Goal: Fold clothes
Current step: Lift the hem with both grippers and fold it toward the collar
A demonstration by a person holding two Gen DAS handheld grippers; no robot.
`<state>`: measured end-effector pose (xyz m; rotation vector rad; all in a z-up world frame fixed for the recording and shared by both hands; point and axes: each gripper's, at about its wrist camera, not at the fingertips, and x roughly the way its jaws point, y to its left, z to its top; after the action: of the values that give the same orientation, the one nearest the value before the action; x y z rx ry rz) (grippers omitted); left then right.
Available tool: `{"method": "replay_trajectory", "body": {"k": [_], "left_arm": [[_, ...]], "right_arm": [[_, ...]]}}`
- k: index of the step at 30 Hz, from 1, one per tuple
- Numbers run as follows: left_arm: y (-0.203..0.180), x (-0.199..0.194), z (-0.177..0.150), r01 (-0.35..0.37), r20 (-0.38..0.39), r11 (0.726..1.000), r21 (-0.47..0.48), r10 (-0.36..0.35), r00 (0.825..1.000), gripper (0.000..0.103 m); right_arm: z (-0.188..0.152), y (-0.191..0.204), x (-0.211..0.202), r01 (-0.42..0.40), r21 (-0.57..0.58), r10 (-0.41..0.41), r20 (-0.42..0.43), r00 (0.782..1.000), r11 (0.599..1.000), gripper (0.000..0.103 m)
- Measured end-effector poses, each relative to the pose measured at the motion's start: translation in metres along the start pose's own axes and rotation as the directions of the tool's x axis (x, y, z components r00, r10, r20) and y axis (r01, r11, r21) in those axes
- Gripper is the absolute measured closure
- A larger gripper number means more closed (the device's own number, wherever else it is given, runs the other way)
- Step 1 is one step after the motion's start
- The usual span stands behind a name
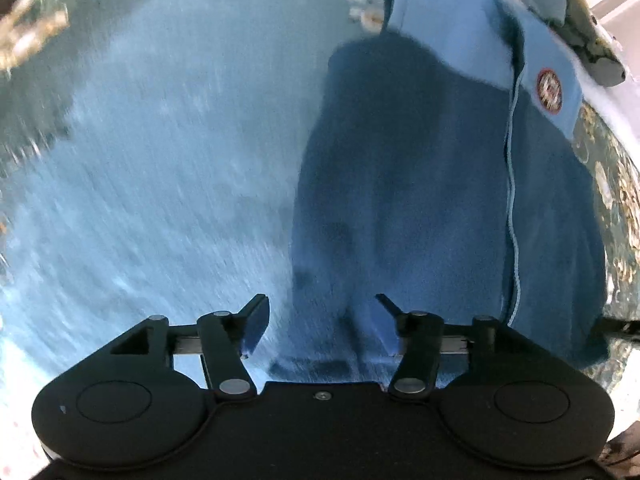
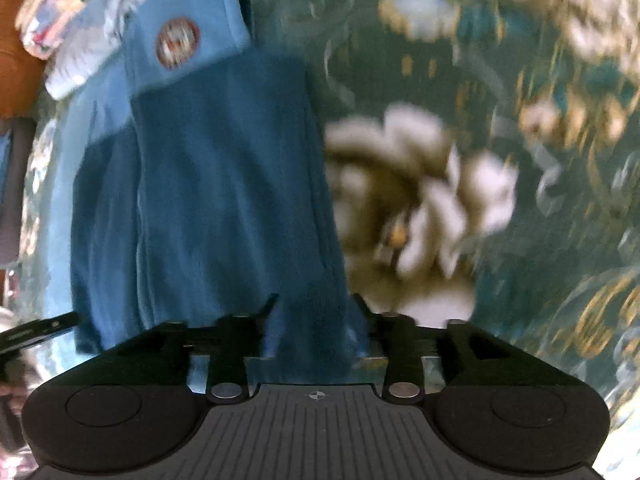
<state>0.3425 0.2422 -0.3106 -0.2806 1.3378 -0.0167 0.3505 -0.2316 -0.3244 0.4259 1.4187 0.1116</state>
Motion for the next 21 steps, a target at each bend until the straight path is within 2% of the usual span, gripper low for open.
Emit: {"method": "replay_trajectory", "body": {"k": [3, 5, 8, 11, 14, 18, 21], "left_arm": [[-0.006, -0.025, 0.022, -0.002, 0.090, 1.000, 0.030, 0.000, 0.996, 0.043], [-0.014, -0.043, 0.044, 0.001, 0.163, 0.999, 0.054, -0.009, 0.987, 0.042], [-0.037, -0.069, 0.086, 0.013, 0.282, 0.992, 0.124, -0.048, 0.958, 0.034], [-0.090, -0.071, 0.139, 0.029, 0.343, 0.983, 0.184, -0.091, 0.935, 0.033], [-0.110, -0.065, 0.176, 0.081, 0.349, 0.978, 0.194, -0.145, 0.926, 0.033], [-0.133, -0.016, 0.219, 0.197, 0.304, 0.964, 0.177, -0.244, 0.921, 0.033], [-0.148, 0.025, 0.237, 0.261, 0.254, 0.957, 0.126, -0.286, 0.924, 0.033]], "right_arm": [[0.018, 0.001, -0.018, -0.002, -0.007, 0.003, 0.097, 0.995, 1.000, 0.062], [0.034, 0.001, -0.032, -0.030, 0.000, 0.030, 0.167, 0.986, 1.000, 0.062], [0.073, 0.010, -0.044, -0.096, 0.012, 0.089, 0.257, 0.962, 0.995, 0.062], [0.116, 0.022, -0.052, -0.160, 0.017, 0.146, 0.330, 0.933, 0.987, 0.060], [0.154, 0.040, -0.044, -0.183, 0.004, 0.170, 0.356, 0.919, 0.983, 0.059], [0.192, 0.048, -0.012, -0.234, 0.060, 0.202, 0.332, 0.921, 0.970, 0.057], [0.211, 0.047, 0.015, -0.248, 0.120, 0.201, 0.308, 0.930, 0.961, 0.057]]}}
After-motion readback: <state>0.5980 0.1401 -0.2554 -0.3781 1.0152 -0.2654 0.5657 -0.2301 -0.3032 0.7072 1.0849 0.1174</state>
